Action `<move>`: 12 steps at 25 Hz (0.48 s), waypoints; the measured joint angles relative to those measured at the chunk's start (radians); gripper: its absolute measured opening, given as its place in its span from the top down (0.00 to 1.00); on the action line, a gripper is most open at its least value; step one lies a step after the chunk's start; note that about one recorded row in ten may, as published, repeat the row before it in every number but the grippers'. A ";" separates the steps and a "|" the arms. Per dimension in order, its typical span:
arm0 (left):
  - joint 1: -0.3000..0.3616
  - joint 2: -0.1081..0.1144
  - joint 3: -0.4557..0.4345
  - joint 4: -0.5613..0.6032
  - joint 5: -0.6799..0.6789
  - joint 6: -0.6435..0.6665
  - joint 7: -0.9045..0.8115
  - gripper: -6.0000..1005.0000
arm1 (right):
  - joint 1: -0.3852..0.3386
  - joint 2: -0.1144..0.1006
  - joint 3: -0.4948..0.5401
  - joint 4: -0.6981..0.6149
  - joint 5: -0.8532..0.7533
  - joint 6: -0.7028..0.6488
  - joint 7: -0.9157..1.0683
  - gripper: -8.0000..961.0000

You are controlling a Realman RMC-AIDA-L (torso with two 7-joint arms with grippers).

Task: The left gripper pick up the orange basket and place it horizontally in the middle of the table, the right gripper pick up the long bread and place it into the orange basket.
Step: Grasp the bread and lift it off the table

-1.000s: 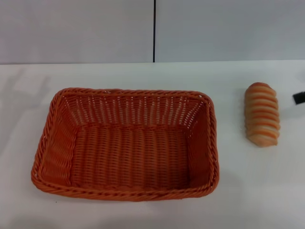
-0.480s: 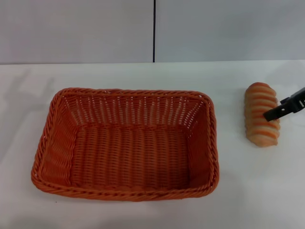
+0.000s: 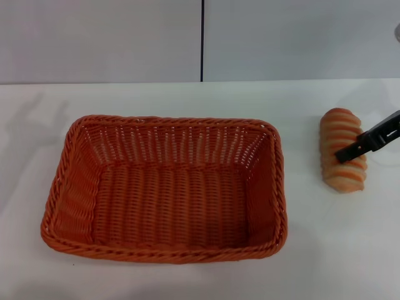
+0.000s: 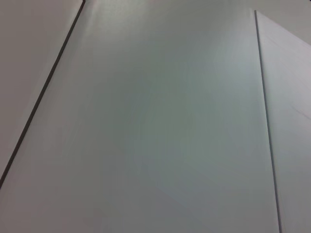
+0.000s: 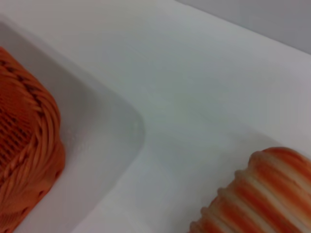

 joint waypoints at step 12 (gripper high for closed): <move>0.003 0.002 0.002 -0.002 0.005 0.001 -0.003 0.44 | 0.015 0.004 -0.016 0.031 -0.015 0.016 0.006 0.27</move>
